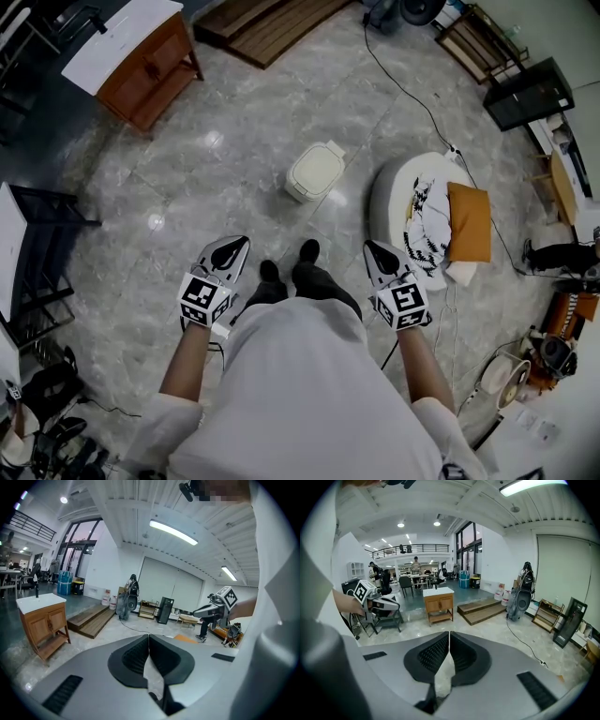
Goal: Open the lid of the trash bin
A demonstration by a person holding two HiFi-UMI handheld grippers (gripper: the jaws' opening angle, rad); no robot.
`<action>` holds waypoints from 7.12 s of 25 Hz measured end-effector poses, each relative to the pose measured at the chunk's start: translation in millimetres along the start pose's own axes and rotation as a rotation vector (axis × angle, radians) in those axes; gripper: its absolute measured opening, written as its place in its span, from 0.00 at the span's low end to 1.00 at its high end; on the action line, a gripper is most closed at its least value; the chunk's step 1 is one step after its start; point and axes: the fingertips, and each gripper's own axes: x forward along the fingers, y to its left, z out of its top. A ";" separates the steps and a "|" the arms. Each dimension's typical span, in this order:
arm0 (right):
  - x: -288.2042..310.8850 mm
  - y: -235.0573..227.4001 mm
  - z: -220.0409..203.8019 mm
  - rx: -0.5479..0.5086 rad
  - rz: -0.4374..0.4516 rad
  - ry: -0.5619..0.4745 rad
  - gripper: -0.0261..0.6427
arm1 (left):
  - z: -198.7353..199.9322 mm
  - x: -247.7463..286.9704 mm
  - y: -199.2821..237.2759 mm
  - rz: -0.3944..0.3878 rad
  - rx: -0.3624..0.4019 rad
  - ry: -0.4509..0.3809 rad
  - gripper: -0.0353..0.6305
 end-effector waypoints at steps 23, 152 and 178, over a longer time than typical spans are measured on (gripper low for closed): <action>65.7 -97.9 -26.9 0.035 0.091 0.098 0.08 | -12.7 127.3 -15.6 -0.017 0.007 0.159 0.08; 243.1 -116.2 -198.2 0.349 0.052 0.311 0.08 | -297.5 389.4 111.3 -0.060 0.188 0.938 0.09; 150.3 -161.9 -65.8 0.237 -0.035 0.140 0.08 | -61.0 308.2 76.6 -0.072 0.255 0.520 0.09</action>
